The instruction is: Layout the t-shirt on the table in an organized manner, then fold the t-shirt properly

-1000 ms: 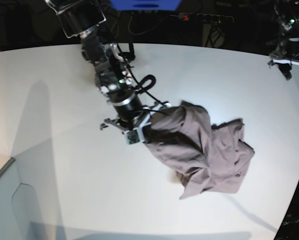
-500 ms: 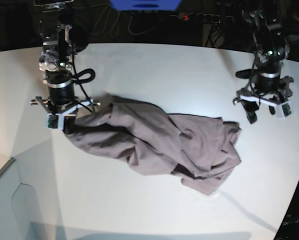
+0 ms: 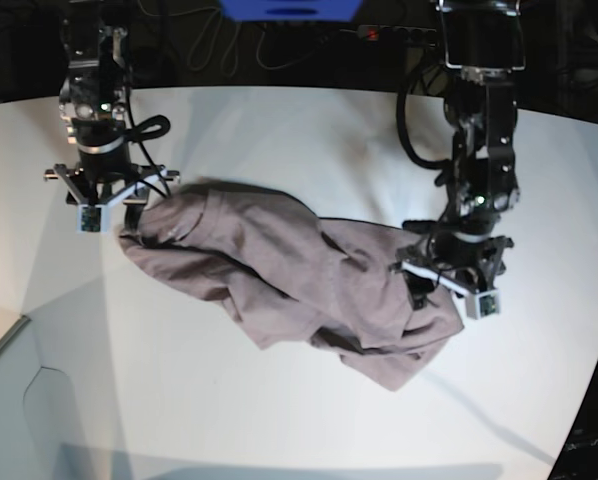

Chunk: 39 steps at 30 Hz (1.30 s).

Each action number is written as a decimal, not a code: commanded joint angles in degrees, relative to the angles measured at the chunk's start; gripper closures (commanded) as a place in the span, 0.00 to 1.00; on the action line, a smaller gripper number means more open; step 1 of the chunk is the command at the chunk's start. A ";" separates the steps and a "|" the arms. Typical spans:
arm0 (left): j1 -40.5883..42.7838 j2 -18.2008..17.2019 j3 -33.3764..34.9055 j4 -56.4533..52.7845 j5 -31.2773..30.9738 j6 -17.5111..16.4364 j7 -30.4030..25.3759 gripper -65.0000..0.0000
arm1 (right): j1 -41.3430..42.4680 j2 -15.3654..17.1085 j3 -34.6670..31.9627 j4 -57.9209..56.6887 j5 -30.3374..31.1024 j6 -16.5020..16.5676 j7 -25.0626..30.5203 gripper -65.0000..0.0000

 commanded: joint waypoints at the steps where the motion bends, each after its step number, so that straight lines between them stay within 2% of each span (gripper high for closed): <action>1: -3.17 0.00 0.29 -0.82 -0.06 0.14 -1.92 0.37 | 0.07 0.24 0.12 1.76 -0.08 0.37 1.78 0.59; 4: -7.74 1.76 0.64 -6.18 0.38 0.14 -1.92 0.37 | -1.69 0.24 0.12 3.08 -0.08 0.37 2.04 0.58; 14: -17.41 3.16 0.64 -23.76 0.03 0.14 -2.19 0.37 | -5.73 0.15 0.04 4.22 -0.08 0.37 2.13 0.58; 30: -18.20 3.43 0.99 -26.58 -0.06 -0.21 -2.10 0.38 | -7.31 0.15 -0.14 4.22 -0.08 0.37 2.13 0.59; 32: -18.20 3.43 0.99 -27.19 -0.06 -0.30 -2.10 0.43 | -7.31 0.15 -0.14 4.22 -0.08 0.37 2.13 0.59; 34: -18.20 3.43 0.91 -28.69 -0.06 -0.30 -2.10 0.53 | -7.22 0.15 -0.14 4.22 -0.08 0.37 2.13 0.59; 39: -18.20 3.96 0.91 -29.21 -0.15 -0.30 -2.10 0.86 | -6.96 0.15 -0.14 4.22 -0.08 0.37 2.13 0.59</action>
